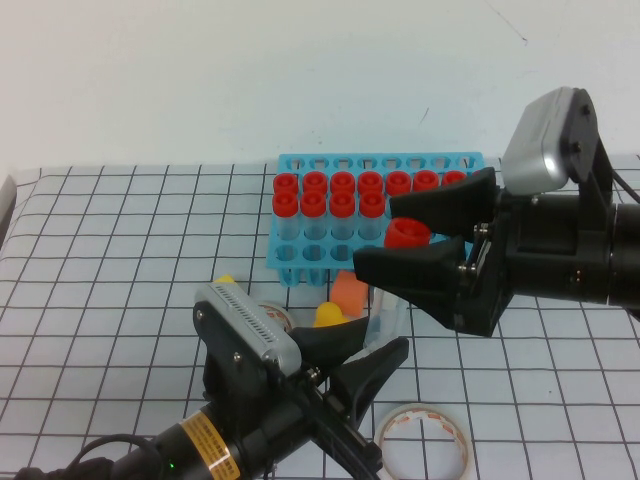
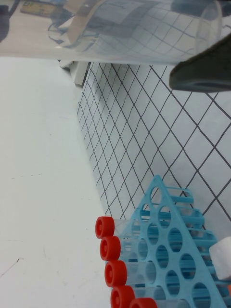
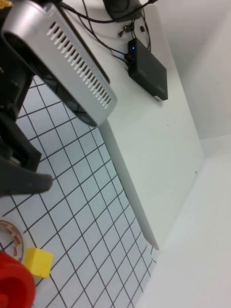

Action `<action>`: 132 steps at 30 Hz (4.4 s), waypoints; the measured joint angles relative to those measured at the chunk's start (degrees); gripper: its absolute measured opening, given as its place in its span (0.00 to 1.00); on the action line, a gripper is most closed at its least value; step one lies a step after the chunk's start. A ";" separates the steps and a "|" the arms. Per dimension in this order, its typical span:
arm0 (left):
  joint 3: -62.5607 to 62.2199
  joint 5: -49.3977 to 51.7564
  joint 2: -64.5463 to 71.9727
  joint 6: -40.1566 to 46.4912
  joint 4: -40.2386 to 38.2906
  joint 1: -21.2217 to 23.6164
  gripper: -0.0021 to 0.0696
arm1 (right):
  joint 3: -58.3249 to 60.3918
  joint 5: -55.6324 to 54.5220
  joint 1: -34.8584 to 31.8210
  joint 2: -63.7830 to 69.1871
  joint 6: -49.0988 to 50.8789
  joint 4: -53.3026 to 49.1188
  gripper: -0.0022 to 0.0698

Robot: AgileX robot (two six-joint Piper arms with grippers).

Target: Place the test tubes

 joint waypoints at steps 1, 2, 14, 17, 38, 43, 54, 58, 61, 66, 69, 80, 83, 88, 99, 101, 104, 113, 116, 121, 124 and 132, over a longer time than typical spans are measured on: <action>0.00 0.00 0.00 0.00 0.00 0.00 0.32 | 0.00 0.00 0.00 0.00 0.19 0.00 0.85; 0.00 0.00 0.00 0.00 0.00 0.00 0.32 | 0.00 0.00 0.00 0.00 0.46 0.00 0.84; 0.00 0.00 0.00 0.00 0.00 0.00 0.32 | 0.00 0.00 0.00 0.00 8.25 -3.35 0.62; 0.00 0.00 0.00 0.00 0.00 0.00 0.32 | 0.00 0.00 0.00 0.00 9.53 -4.13 0.62; 0.00 -0.04 -0.03 0.13 0.10 0.00 0.53 | 0.00 -2.41 0.00 -0.13 8.86 -4.49 0.41; 0.13 -0.04 -2.57 0.89 0.00 0.00 0.62 | 0.09 -11.19 0.00 -4.21 7.96 -6.37 0.41; 7.71 21.25 -29.72 10.88 -2.80 0.00 0.14 | 3.90 -19.37 0.00 -19.01 7.92 -8.12 0.41; 8.35 37.43 -42.16 12.44 -2.80 0.00 0.05 | 7.98 -20.52 0.00 -20.97 7.92 -8.20 0.41; 8.47 49.36 -51.83 12.61 -2.80 0.00 0.04 | 11.06 -20.77 0.00 -21.11 7.92 -7.55 0.41; 8.59 65.67 -65.49 12.61 -3.05 0.00 0.03 | 13.16 -21.03 0.00 -21.11 8.02 -6.53 0.41; 9.21 72.44 -72.21 12.61 -3.05 0.00 0.03 | 13.17 -21.03 0.00 -21.11 8.02 -6.31 0.41; 9.42 83.93 -84.79 12.71 -3.40 0.00 0.03 | 13.17 -20.16 0.00 -21.11 8.14 -6.18 0.41; 9.42 84.16 -84.79 12.71 -3.40 0.00 0.03 | 13.17 -20.16 0.00 -21.11 8.14 -6.09 0.41; 9.42 84.43 -84.79 13.37 -3.43 0.00 0.03 | 13.17 -20.16 0.00 -21.11 8.14 -6.09 0.41; 9.45 84.65 -84.79 13.91 -3.43 0.00 0.03 | 13.27 -20.16 0.00 -18.22 8.14 -6.09 0.41; 9.45 84.65 -84.79 13.91 -3.43 0.00 0.03 | 13.27 -20.16 0.00 -18.22 7.87 -6.09 0.41; 9.45 84.76 -84.79 13.91 -3.53 0.00 0.03 | 13.27 -20.70 0.00 -18.22 6.08 -6.09 0.41; 9.45 84.76 -84.79 13.91 -3.53 0.00 0.03 | 9.50 -29.04 0.00 -16.02 10.77 -8.59 0.41; 9.45 84.76 -84.92 13.91 -3.53 0.00 0.03 | 6.33 -29.57 0.00 -13.95 23.70 -21.68 0.41; 9.54 84.76 -84.92 14.04 -3.53 0.00 0.03 | -0.11 -32.62 0.00 -6.91 68.01 -60.14 0.41; 9.54 84.76 -84.92 14.04 -3.53 0.00 0.03 | -0.55 -38.94 0.00 -3.00 91.91 -76.16 0.41; 9.54 84.76 -84.92 14.04 -3.53 0.00 0.03 | -0.55 -67.71 0.00 8.42 122.27 -111.30 0.41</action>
